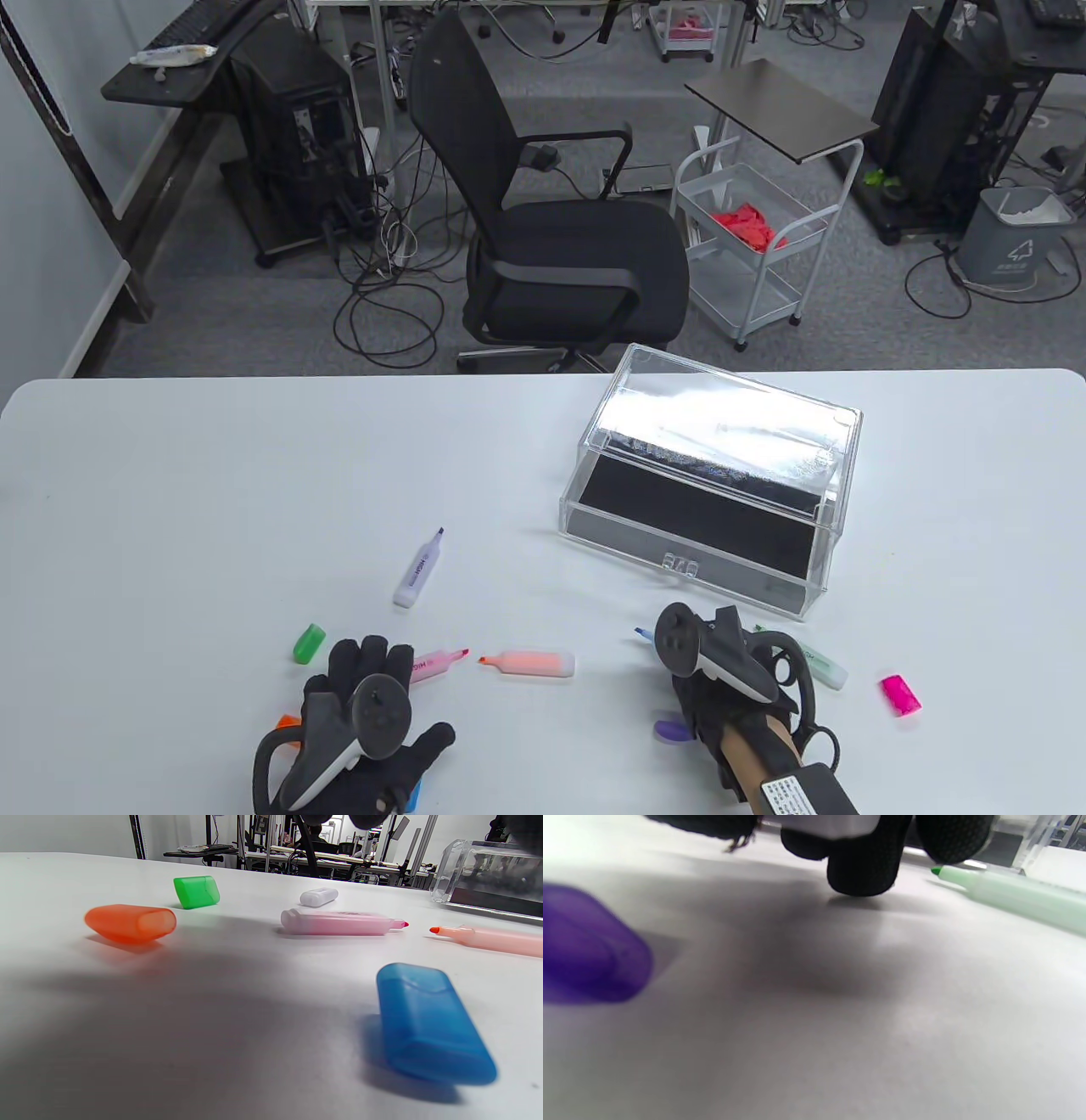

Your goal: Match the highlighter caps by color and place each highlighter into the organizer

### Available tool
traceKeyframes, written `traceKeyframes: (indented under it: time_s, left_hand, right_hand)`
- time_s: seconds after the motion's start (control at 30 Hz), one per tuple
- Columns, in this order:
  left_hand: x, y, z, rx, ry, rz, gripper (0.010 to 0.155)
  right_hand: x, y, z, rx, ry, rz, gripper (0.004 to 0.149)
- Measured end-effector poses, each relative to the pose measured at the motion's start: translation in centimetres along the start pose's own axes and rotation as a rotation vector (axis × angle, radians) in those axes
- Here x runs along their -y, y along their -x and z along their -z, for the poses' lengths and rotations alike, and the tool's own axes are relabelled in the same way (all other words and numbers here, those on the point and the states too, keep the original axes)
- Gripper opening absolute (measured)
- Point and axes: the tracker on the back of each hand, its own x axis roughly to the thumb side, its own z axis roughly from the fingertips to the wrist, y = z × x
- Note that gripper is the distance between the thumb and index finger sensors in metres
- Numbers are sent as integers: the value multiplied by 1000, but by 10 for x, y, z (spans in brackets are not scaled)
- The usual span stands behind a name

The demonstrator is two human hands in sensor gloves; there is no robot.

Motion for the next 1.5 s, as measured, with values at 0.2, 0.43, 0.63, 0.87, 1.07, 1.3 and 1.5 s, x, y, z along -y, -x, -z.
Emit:
traceKeyframes:
  time_s: [0.2,0.43,0.63,0.87,1.07,1.3,1.5]
  left_hand:
    - [1,-1,0,2,6,5,96]
    - [3,-5,2,7,19,13,95]
    - [6,-9,4,8,33,36,95]
    - [6,-12,4,20,38,42,95]
    - [7,-11,4,21,38,27,95]
    - [3,-16,3,-13,12,90,98]
    - [-20,-27,-10,-56,-15,225,92]
  right_hand:
    - [19,-10,-15,56,121,12,54]
    - [43,-31,-34,92,222,67,54]
    - [46,-51,-47,132,253,95,53]
    - [39,-63,-52,142,287,162,51]
    - [25,-63,-50,149,293,230,50]
    - [23,-54,-52,148,310,267,51]
    - [18,-47,-48,125,283,300,50]
